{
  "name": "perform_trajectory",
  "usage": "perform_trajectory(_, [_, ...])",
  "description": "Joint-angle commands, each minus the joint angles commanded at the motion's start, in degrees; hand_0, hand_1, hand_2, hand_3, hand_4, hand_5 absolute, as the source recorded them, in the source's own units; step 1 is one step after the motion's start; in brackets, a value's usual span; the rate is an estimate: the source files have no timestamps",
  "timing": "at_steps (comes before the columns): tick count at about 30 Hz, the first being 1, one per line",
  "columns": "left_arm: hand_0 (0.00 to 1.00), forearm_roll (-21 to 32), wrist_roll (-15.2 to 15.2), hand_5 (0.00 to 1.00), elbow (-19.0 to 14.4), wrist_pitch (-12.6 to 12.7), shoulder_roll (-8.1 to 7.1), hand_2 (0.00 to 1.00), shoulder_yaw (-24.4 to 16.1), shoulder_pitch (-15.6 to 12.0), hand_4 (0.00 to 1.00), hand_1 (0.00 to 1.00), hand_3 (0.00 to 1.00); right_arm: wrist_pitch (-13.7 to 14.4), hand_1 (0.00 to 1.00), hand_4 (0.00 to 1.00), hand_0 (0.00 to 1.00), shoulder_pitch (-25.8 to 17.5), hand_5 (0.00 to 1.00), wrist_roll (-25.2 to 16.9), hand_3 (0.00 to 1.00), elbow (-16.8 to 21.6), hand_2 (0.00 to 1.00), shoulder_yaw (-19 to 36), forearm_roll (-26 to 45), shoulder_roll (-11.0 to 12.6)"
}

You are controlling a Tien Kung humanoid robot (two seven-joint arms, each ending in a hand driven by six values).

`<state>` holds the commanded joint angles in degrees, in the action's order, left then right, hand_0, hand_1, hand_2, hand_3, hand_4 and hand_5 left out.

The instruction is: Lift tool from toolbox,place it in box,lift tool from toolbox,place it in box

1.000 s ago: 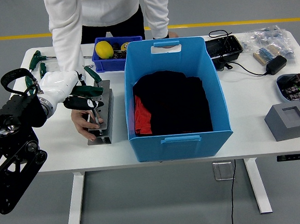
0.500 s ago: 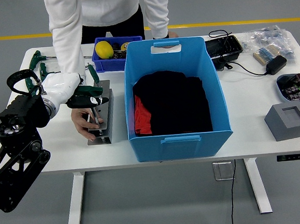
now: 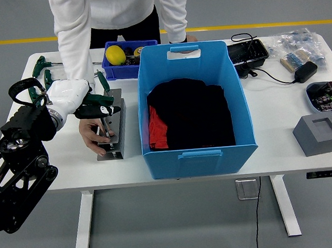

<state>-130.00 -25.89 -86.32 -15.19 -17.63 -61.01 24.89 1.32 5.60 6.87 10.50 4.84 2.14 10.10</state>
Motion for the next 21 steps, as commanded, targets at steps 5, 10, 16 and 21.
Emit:
perform_trajectory(5, [0.209,0.0,1.0,0.838,0.7,2.2,-0.06,0.096,0.3,0.0,0.998,0.087,0.145,0.0,0.664,0.780,0.623,0.0,0.745,0.0,0.646,0.0,0.771,0.0,0.0,0.0])
perform_trajectory(10, [0.211,0.0,2.1,0.801,1.4,4.1,-0.08,0.070,0.5,-0.1,0.998,0.066,0.108,0.0,0.666,0.780,0.622,0.0,0.745,0.0,0.646,0.0,0.770,-0.1,-0.1,0.1])
perform_trajectory(16, [0.207,0.0,2.9,0.769,1.3,5.2,-0.18,0.049,0.7,0.1,0.998,0.042,0.085,0.0,0.664,0.781,0.623,0.1,0.745,0.0,0.646,0.0,0.770,0.0,-0.1,0.1])
perform_trajectory(21, [0.204,0.0,3.4,0.765,1.6,5.9,-0.21,0.045,1.0,0.0,0.998,0.038,0.083,0.0,0.663,0.782,0.621,0.1,0.747,0.0,0.646,0.0,0.770,0.0,-0.2,0.1])
